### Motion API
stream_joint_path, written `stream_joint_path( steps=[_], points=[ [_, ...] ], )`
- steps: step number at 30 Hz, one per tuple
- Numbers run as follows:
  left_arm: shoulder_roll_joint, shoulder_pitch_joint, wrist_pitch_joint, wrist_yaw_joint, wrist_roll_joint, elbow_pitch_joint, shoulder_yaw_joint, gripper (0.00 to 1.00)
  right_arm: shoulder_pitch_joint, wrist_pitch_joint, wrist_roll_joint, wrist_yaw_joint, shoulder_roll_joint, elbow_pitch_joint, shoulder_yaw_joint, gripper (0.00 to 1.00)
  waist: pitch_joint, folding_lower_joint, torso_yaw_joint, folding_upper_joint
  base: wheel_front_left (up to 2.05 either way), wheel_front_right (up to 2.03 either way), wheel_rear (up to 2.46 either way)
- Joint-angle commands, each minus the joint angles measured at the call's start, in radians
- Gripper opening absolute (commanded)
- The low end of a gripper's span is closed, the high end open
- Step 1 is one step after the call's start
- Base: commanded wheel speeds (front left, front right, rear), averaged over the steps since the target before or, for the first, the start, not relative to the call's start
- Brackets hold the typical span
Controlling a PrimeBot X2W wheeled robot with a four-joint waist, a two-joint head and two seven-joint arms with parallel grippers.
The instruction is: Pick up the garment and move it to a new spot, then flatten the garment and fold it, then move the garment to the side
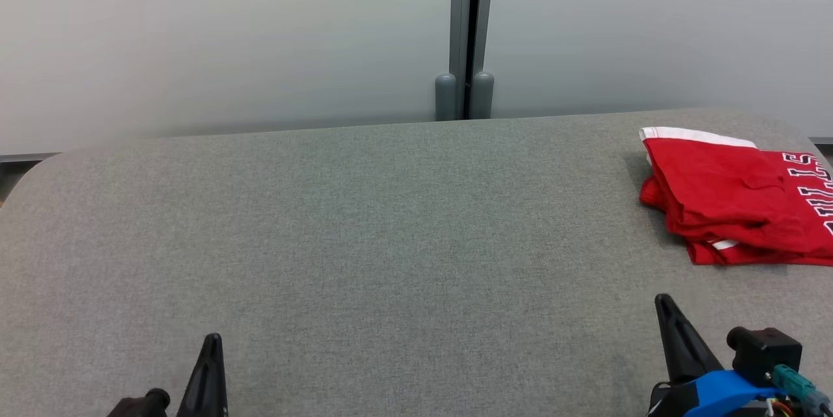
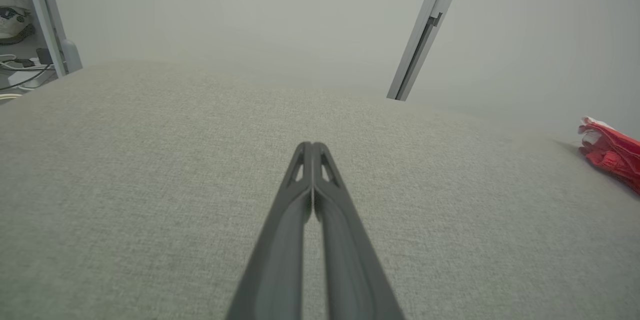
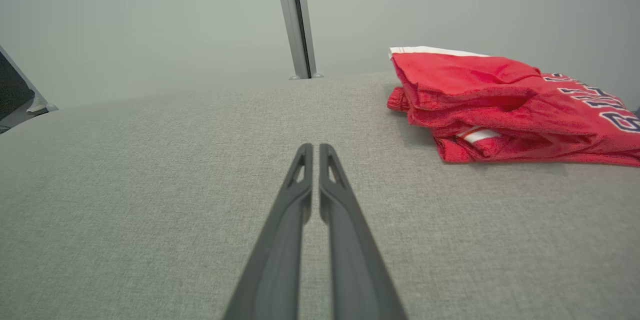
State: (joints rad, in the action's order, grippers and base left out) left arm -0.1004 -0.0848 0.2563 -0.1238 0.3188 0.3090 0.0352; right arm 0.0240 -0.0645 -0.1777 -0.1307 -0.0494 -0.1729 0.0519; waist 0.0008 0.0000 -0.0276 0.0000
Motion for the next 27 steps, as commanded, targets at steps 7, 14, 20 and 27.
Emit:
stream_joint_path(
  steps=[7,14,20,27],
  points=[
    [0.006,0.012,-0.028,0.000,0.093,0.004,-0.012,0.00,-0.012,0.018,-0.103,0.000,0.000,-0.017,0.008,0.00,0.000,0.0000,0.001,0.0000,0.00,0.00,0.00],
    [0.010,0.031,-0.062,-0.001,0.211,-0.004,-0.026,0.00,-0.023,0.032,-0.234,0.000,0.000,-0.020,0.012,0.00,0.000,0.0000,0.003,0.0000,0.00,0.00,0.00],
    [0.014,0.046,-0.088,-0.002,0.305,-0.010,-0.037,0.00,-0.033,0.044,-0.338,0.000,0.000,-0.023,0.016,0.00,0.000,0.0000,0.004,0.0000,0.00,0.00,0.00],
    [0.017,0.063,-0.117,-0.002,0.406,-0.016,-0.048,0.00,-0.044,0.058,-0.451,0.000,0.000,-0.028,0.020,0.00,0.000,0.0000,0.006,0.0000,0.00,0.00,0.00]
  ],
)
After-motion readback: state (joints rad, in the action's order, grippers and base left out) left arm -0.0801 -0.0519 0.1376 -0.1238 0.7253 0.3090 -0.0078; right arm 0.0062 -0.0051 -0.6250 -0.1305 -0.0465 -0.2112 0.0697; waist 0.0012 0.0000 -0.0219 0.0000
